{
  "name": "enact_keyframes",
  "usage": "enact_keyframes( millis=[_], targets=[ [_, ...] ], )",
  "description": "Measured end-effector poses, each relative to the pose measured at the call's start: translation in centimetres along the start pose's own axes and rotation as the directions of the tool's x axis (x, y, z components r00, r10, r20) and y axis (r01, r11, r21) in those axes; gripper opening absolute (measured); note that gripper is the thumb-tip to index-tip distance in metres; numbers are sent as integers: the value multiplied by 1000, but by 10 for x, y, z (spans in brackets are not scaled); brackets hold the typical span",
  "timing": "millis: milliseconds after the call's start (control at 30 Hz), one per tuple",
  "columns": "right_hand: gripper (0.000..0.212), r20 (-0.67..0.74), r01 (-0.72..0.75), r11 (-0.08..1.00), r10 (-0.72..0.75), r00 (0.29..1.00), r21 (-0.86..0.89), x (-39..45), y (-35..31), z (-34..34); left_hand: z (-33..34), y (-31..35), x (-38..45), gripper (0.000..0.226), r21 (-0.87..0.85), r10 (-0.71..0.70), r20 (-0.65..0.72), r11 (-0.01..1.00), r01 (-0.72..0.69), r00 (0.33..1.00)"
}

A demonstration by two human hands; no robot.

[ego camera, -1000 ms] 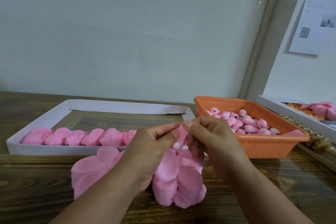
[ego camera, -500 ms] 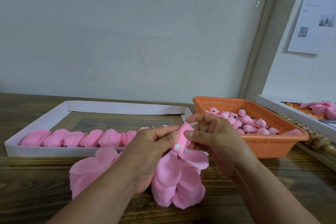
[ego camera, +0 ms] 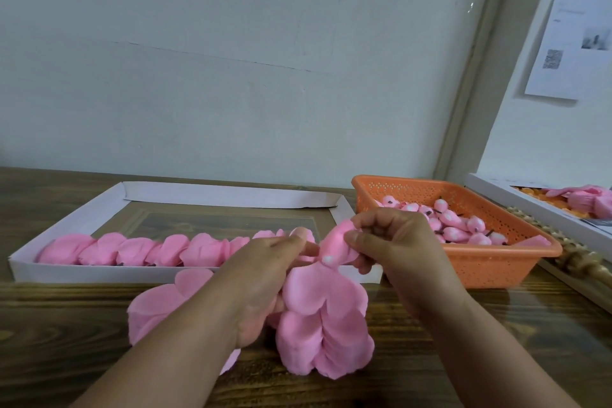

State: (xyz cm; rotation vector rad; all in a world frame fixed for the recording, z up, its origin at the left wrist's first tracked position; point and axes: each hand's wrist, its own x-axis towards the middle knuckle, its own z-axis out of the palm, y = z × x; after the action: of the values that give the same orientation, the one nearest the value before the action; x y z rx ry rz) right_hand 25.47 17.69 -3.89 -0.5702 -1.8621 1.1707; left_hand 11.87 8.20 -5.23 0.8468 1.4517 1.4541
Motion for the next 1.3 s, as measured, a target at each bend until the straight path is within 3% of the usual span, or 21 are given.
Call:
enact_keyframes(
  millis=[100, 333, 533, 700, 833, 1100, 1200, 1300],
  targets=[
    [30, 1, 55, 995, -56, 998, -77, -1, -2, 3, -2, -1, 0, 25, 2, -2, -31, 1000, 2, 1000],
    [31, -19, 48, 995, -50, 999, -91, 0, -1, 4, 2, 0, 2, 22, -310, 32, 99, 951, 1, 995],
    [27, -60, 43, 997, -46, 997, -58, -1, -3, 1, -3, -4, 4, 47, -421, 78, 240, 907, 32, 968],
    [26, -77, 52, 999, -51, 996, 9, -1, -3, -1, -7, -6, 5, 63, -242, 178, 279, 964, -110, 944],
    [23, -37, 58, 998, -59, 998, -22, -2, -3, 2, -4, -8, 5, 43, -51, 235, 164, 972, -230, 958],
    [17, 20, 16, 1000, -17, 1000, 23, -4, -2, 6, -2, -11, 8, 34, 17, 287, 11, 958, -288, 958],
    [13, 7, 16, 999, -16, 1000, 42, -4, -1, 10, 3, -9, 4, 25, 162, 381, -78, 917, -366, 921],
    [17, -18, 31, 998, -30, 999, 57, -6, -1, 15, 7, -11, 0, 17, 344, 534, -137, 816, -465, 834]
  ],
)
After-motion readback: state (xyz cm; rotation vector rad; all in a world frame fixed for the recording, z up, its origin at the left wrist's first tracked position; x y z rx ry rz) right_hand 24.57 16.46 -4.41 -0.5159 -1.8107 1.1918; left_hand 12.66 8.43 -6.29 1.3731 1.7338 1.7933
